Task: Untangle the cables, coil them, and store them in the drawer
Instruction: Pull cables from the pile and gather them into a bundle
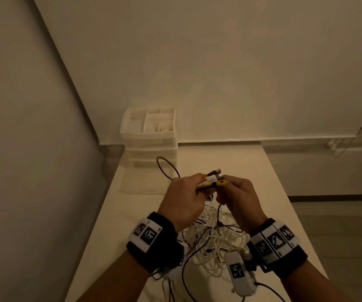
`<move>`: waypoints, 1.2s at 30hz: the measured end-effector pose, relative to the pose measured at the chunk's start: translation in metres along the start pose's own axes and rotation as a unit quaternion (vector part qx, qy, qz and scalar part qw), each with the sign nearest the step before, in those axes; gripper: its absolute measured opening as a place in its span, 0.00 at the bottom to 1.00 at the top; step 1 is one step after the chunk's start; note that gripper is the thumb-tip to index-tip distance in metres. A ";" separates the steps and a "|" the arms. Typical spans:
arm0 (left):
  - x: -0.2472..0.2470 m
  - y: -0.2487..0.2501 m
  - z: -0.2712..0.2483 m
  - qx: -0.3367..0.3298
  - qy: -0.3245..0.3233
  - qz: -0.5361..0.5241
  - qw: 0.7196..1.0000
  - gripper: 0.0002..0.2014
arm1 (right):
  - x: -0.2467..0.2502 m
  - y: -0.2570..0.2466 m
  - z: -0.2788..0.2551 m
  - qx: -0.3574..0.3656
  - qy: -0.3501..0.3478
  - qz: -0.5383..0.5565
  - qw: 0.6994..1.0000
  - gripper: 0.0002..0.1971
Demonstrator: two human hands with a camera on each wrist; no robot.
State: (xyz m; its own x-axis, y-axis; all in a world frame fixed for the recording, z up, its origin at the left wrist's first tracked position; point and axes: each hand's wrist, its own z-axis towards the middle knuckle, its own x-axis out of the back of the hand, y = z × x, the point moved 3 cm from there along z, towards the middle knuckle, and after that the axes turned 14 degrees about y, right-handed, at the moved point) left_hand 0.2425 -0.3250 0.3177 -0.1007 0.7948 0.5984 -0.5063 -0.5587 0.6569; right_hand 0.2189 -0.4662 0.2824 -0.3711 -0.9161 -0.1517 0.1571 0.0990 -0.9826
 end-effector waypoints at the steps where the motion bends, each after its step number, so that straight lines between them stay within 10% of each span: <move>1: -0.003 -0.001 0.001 0.010 0.010 -0.010 1.000 0.04 | 0.000 -0.005 0.001 -0.006 -0.012 0.023 1.000 0.18; 20: 0.076 0.002 0.036 0.043 0.335 -0.159 0.928 0.03 | 0.019 0.101 -0.019 0.028 -0.069 -0.242 0.967 0.12; 32: 0.070 -0.019 0.017 0.027 0.244 -0.117 0.962 0.13 | 0.031 0.047 0.003 0.142 0.134 -0.206 0.959 0.08; 36: 0.068 -0.025 0.015 0.036 0.220 -0.092 0.971 0.07 | 0.031 0.026 -0.003 0.230 0.079 -0.230 0.942 0.10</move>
State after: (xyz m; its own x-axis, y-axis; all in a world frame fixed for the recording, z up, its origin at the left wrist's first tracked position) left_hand 0.2609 -0.2606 0.3487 -0.3777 0.8983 0.2245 -0.4916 -0.4001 0.7735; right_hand 0.2085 -0.4904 0.2519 -0.6227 -0.7482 0.2292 0.3135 -0.5069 -0.8030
